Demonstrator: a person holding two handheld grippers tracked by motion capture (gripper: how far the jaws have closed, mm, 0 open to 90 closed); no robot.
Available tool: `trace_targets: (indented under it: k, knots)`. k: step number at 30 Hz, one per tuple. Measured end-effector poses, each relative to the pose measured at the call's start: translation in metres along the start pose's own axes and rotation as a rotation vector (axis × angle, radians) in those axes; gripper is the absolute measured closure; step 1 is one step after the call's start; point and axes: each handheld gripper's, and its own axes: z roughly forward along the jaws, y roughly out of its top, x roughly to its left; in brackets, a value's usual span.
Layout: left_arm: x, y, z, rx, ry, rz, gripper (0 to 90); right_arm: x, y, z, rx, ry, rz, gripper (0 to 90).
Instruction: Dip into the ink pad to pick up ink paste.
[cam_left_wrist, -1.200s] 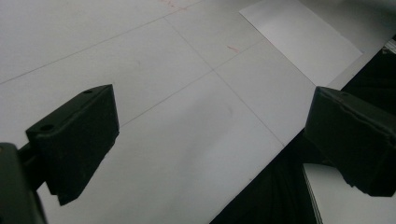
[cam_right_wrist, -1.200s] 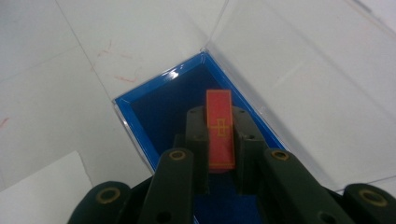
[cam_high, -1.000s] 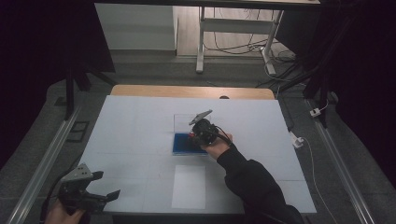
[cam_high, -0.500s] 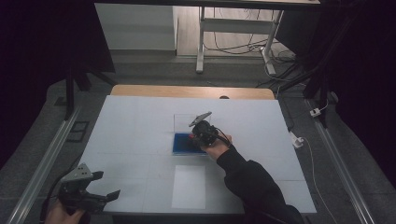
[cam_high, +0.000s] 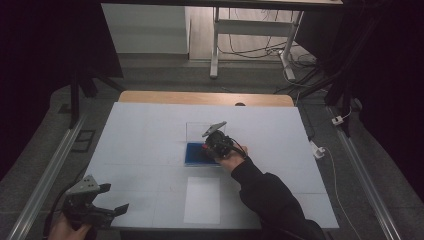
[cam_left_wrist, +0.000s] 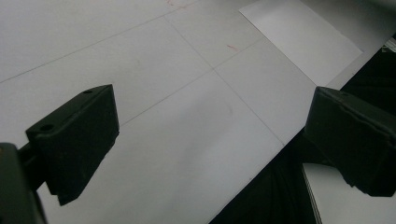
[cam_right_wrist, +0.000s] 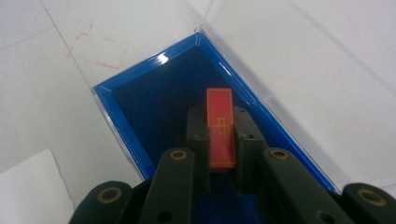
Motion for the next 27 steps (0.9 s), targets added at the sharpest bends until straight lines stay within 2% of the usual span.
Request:
trace_targets:
  k: [5, 7, 14, 17, 19, 22, 27]
  knots:
    - [0.0, 0.0, 0.0, 0.001, 0.0, 0.001, 3.4, 0.0, -0.001, 0.0, -0.006, 0.003, 0.007, 80.4]
    - [0.0, 0.0, 0.0, 0.002, 0.001, 0.002, 3.4, 0.001, -0.001, 0.0, -0.004, -0.01, -0.008, 80.4]
    - [0.0, -0.001, -0.001, -0.004, -0.002, -0.002, 3.4, 0.0, 0.002, -0.002, -0.005, -0.012, 0.006, 79.7]
    - [0.0, -0.001, -0.001, -0.005, -0.002, -0.002, 3.4, -0.001, 0.004, -0.008, -0.035, -0.016, 0.022, 79.7]
    - [0.0, -0.001, -0.001, -0.005, -0.002, -0.002, 3.4, -0.005, 0.008, -0.02, -0.084, -0.008, 0.053, 79.6]
    - [0.0, -0.001, -0.001, -0.004, -0.001, -0.001, 3.4, -0.007, 0.01, -0.029, -0.1, -0.008, 0.058, 79.5]
    - [-0.001, -0.001, -0.001, -0.002, 0.002, 0.001, 3.4, -0.005, 0.007, -0.026, -0.072, -0.004, 0.042, 79.5]
